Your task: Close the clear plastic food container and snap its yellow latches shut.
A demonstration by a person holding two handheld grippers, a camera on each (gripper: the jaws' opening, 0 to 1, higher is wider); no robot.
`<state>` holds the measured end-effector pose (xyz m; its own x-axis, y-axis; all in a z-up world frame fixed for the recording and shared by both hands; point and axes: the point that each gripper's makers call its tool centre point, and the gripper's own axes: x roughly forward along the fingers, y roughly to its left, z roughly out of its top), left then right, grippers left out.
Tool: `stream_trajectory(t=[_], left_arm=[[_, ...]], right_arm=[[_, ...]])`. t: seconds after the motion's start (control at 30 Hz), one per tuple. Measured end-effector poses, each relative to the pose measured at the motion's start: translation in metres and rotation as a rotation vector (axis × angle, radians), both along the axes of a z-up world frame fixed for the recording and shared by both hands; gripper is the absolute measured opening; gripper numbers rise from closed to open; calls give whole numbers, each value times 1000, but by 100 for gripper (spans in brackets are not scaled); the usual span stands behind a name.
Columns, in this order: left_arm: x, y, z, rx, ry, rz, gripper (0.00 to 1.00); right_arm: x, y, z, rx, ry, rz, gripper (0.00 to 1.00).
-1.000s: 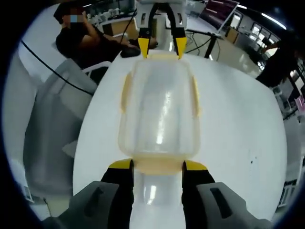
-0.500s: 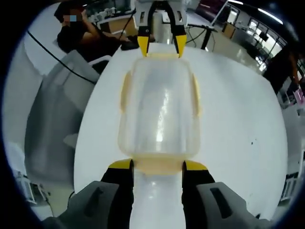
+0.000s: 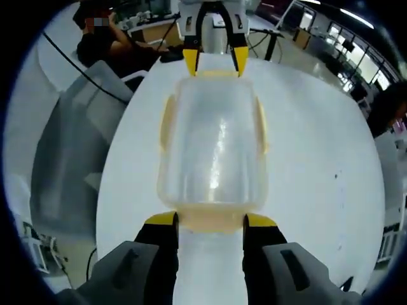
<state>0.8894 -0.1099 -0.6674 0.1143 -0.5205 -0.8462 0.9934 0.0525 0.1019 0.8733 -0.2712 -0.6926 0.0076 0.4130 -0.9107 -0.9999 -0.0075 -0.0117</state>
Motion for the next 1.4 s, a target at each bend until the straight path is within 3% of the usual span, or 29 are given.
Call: stream_trajectory(t=[0.5, 1.4], left_arm=[[7, -32, -15, -16, -15, -1, 31], [14, -48, -42, -15, -30, 3, 31]], right_arm=[[8, -31, -9, -45, -13, -2, 36], [15, -48, -26, -98, -6, 9, 36]])
